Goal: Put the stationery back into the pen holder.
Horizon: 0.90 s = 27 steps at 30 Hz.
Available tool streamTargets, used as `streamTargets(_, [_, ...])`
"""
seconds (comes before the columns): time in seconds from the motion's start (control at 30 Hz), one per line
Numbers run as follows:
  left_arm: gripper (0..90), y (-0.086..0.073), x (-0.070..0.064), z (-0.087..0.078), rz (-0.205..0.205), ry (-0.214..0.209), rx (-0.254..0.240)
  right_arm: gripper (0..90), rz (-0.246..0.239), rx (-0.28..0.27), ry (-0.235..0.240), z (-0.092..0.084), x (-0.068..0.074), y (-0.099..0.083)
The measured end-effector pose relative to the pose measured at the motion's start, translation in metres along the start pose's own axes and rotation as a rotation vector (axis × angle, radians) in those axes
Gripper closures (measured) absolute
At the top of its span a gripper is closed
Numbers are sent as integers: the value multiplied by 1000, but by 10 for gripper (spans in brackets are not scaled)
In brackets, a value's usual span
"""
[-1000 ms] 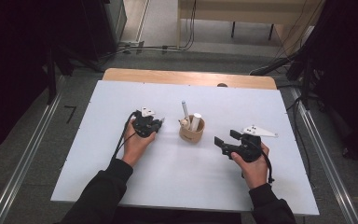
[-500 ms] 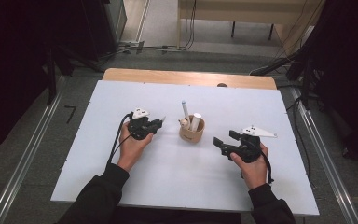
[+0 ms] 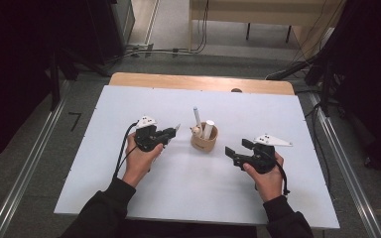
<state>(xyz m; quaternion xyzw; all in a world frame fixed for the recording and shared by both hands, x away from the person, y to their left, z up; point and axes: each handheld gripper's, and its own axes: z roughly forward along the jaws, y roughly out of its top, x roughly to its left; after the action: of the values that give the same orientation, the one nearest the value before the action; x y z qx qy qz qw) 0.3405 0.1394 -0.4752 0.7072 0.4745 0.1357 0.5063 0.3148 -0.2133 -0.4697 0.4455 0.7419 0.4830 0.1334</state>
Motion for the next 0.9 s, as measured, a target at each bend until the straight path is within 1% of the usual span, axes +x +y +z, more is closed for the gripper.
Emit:
streamTargets(0.27, [821,-1,-7,-5,-9,-16,0,189,1,-2,12,-1,4,0])
streamTargets(0.37, [821,0,-11,-8,-13,-40,-4,189,-3,-2,21,0,7,0])
streamTargets(0.67, [822,2,-28,-15,3,-90,-29,194,-15,4,41,3,13,0])
streamTargets(0.77, [821,5,-34,-16,4,-116,-40,195,-14,7,50,3,16,0])
streamTargets(0.9, [821,6,-42,-15,10,-139,-46,196,-23,7,64,5,20,0])
